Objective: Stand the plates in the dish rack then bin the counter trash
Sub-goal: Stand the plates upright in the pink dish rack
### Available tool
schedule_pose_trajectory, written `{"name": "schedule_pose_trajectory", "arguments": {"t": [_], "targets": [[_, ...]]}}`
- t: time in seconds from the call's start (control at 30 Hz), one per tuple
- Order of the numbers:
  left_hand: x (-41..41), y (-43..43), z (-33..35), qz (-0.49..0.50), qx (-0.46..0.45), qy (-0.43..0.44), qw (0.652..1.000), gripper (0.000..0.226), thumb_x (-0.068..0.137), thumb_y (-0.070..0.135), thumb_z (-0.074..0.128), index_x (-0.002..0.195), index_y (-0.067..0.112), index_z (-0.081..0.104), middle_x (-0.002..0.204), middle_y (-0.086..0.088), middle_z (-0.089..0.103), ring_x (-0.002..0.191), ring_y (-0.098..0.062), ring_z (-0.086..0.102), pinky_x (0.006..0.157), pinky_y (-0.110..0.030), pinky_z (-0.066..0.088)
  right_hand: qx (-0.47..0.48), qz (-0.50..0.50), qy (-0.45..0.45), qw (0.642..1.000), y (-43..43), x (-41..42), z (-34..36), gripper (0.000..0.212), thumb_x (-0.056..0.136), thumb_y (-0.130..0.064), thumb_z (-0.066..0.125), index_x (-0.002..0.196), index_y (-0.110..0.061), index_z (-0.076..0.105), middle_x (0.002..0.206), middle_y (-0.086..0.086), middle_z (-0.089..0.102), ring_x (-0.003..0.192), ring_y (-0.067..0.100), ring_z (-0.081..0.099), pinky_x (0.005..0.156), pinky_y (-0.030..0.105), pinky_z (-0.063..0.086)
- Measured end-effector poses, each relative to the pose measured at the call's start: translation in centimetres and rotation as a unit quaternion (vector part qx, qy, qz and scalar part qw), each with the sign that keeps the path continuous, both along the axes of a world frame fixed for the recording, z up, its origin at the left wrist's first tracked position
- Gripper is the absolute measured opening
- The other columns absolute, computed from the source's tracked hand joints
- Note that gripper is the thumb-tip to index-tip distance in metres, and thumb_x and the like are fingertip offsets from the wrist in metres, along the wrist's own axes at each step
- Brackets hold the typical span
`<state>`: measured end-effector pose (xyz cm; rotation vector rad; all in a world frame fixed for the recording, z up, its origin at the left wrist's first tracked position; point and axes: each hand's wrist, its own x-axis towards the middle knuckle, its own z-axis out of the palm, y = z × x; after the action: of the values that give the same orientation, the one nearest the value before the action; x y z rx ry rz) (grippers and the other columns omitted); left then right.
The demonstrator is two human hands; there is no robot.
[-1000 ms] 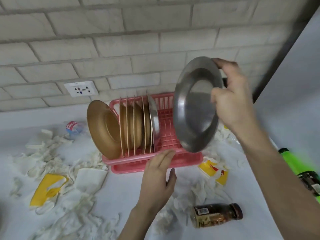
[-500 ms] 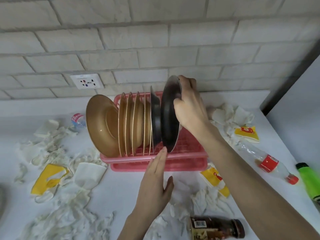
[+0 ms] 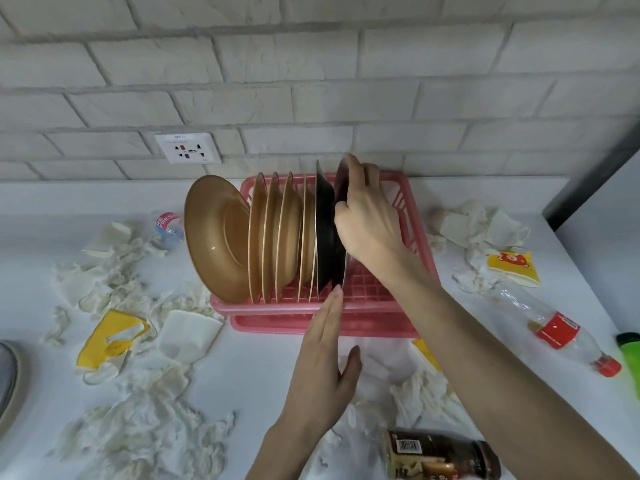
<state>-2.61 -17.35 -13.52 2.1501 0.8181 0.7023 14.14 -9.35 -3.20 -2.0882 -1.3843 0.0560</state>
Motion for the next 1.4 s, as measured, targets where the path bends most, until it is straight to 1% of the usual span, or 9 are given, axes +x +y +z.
{"name": "schedule_pose_trajectory", "arguments": {"t": [0.17, 0.27, 0.33, 0.47, 0.77, 0.97, 1.17, 1.3, 1.4], "targets": [[-0.3, 0.4, -0.2, 0.001, -0.006, 0.003, 1.000, 0.078, 0.093, 0.007, 0.052, 0.158, 0.020, 0.011, 0.164, 0.011, 0.016, 0.151, -0.007, 0.014, 0.122, -0.036, 0.022, 0.015, 0.016, 0.016, 1.000, -0.2, 0.0, -0.2, 0.058, 0.098, -0.021, 0.039, 0.152, -0.015, 0.020, 0.146, 0.014, 0.032, 0.122, 0.035, 0.049, 0.072, 0.037, 0.048], [-0.4, 0.4, -0.1, 0.000, -0.009, 0.002, 1.000, 0.078, 0.093, 0.007, 0.052, 0.158, 0.021, 0.011, 0.164, 0.010, 0.017, 0.151, -0.006, 0.015, 0.121, -0.034, 0.021, 0.013, 0.029, 0.045, 0.998, -0.4, -0.2, -0.2, 0.057, 0.103, -0.033, 0.036, 0.154, -0.016, 0.017, 0.149, 0.016, 0.030, 0.130, 0.036, 0.044, 0.088, 0.043, 0.049], [-0.5, 0.4, 0.0, 0.007, -0.023, -0.001, 1.000, 0.078, 0.093, 0.004, 0.053, 0.158, 0.021, 0.013, 0.163, 0.011, 0.019, 0.150, -0.004, 0.015, 0.121, -0.033, 0.022, 0.007, 0.037, 0.073, 0.997, -0.5, -0.2, 0.0, 0.059, 0.104, -0.042, 0.033, 0.155, -0.018, 0.015, 0.151, 0.016, 0.029, 0.136, 0.036, 0.038, 0.099, 0.045, 0.044], [-0.9, 0.4, 0.4, 0.019, -0.047, -0.007, 0.999, 0.076, 0.094, 0.005, 0.054, 0.157, 0.023, 0.016, 0.162, 0.015, 0.021, 0.148, 0.000, 0.018, 0.119, -0.037, 0.028, 0.002, 0.043, 0.106, 0.993, -0.7, -0.2, 0.1, 0.064, 0.103, -0.049, 0.031, 0.156, -0.020, 0.012, 0.153, 0.016, 0.027, 0.140, 0.035, 0.034, 0.105, 0.044, 0.039], [-2.1, 0.7, 0.6, 0.024, -0.069, -0.005, 0.997, 0.070, 0.093, 0.014, 0.053, 0.155, 0.028, 0.025, 0.156, 0.020, 0.033, 0.144, 0.003, 0.028, 0.115, -0.040, 0.036, 0.002, 0.057, 0.081, 0.995, -2.2, -0.8, -0.7, 0.065, 0.102, -0.051, 0.033, 0.155, -0.019, 0.015, 0.154, 0.017, 0.025, 0.132, 0.035, 0.046, 0.100, 0.045, 0.045], [-2.2, 0.8, 0.9, 0.017, -0.085, -0.012, 0.996, 0.068, 0.091, 0.020, 0.052, 0.153, 0.035, 0.026, 0.155, 0.021, 0.035, 0.142, 0.003, 0.030, 0.113, -0.041, 0.039, 0.001, 0.061, 0.100, 0.993, -2.7, -1.1, -0.8, 0.058, 0.105, -0.044, 0.032, 0.154, -0.016, 0.022, 0.154, 0.014, 0.031, 0.141, 0.028, 0.034, 0.107, 0.035, 0.035], [-1.9, 1.0, 1.2, 0.017, -0.088, -0.019, 0.996, 0.066, 0.090, 0.021, 0.052, 0.151, 0.035, 0.030, 0.151, 0.021, 0.040, 0.139, 0.003, 0.036, 0.110, -0.038, 0.043, 0.000, 0.080, 0.108, 0.991, -2.2, -1.3, -0.6, 0.055, 0.105, -0.043, 0.032, 0.152, -0.016, 0.028, 0.150, 0.011, 0.036, 0.133, 0.026, 0.046, 0.104, 0.035, 0.039], [-2.2, 0.9, 1.1, 0.019, -0.093, -0.011, 0.995, 0.064, 0.089, 0.021, 0.053, 0.146, 0.041, 0.031, 0.139, 0.029, 0.045, 0.130, 0.009, 0.044, 0.102, -0.030, 0.049, 0.002, 0.091, 0.114, 0.989, -2.7, -1.9, -0.9, 0.054, 0.104, -0.042, 0.033, 0.153, -0.019, 0.028, 0.151, 0.008, 0.035, 0.134, 0.023, 0.042, 0.106, 0.037, 0.037], [-2.4, 0.7, 0.9, 0.022, -0.093, -0.008, 0.995, 0.063, 0.090, 0.022, 0.053, 0.149, 0.034, 0.034, 0.133, 0.032, 0.046, 0.125, 0.011, 0.046, 0.098, -0.030, 0.052, 0.004, 0.086, 0.122, 0.989, -3.0, -2.0, -1.0, 0.055, 0.104, -0.043, 0.034, 0.152, -0.018, 0.027, 0.154, 0.008, 0.032, 0.139, 0.023, 0.037, 0.109, 0.037, 0.034]]}}
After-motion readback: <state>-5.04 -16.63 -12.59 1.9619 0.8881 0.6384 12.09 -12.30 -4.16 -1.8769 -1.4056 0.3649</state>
